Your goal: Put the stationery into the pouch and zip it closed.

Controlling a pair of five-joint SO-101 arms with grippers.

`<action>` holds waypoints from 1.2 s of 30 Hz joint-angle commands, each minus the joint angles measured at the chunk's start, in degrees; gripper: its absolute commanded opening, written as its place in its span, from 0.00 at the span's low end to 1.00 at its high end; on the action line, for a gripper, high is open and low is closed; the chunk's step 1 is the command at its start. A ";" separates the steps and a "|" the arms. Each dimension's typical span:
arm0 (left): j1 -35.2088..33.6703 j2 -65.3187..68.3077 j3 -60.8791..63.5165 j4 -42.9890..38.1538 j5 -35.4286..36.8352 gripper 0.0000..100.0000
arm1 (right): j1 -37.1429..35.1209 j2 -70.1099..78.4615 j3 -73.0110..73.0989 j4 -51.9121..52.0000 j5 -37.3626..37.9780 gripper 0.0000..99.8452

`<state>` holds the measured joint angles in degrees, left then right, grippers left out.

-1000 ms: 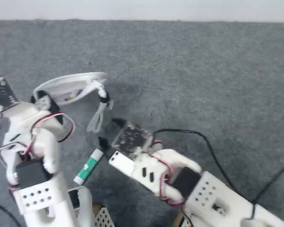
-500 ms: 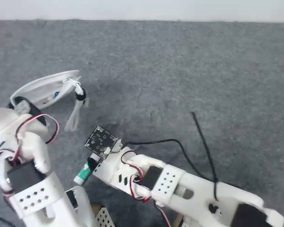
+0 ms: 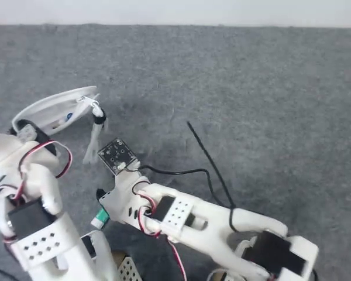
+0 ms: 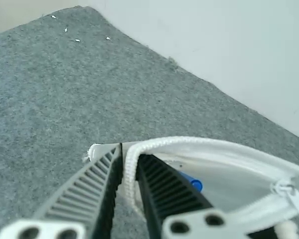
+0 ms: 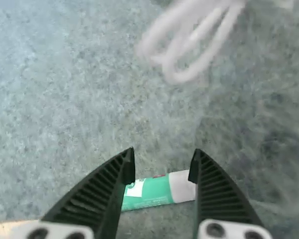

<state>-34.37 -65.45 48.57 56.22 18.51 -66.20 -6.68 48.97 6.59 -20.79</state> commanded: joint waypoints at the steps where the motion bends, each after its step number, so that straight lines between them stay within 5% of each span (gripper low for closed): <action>1: -0.18 -0.09 -3.12 -2.37 1.32 0.01 | -0.57 1.98 -5.54 1.80 0.79 0.17; 16: -0.18 -0.18 -2.15 -2.55 1.23 0.01 | 8.48 7.69 -20.92 41.19 24.62 0.17; 25: -0.18 -0.18 -2.15 -2.55 1.23 0.01 | 9.19 1.71 -21.71 43.30 32.79 0.17; 28: -0.18 -0.18 -2.15 -2.55 1.23 0.01 | 8.48 -0.31 -21.54 40.84 26.46 0.17; 33: -0.18 -0.18 -2.15 -2.55 1.23 0.01 | 6.55 -0.48 -21.45 35.21 2.02 0.17; 36: -0.18 -0.18 -2.15 -2.55 1.23 0.01 | 5.32 -0.48 -21.45 31.96 -5.71 0.17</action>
<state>-34.46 -65.45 48.57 56.22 18.51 -59.43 -2.81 30.95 41.85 -18.15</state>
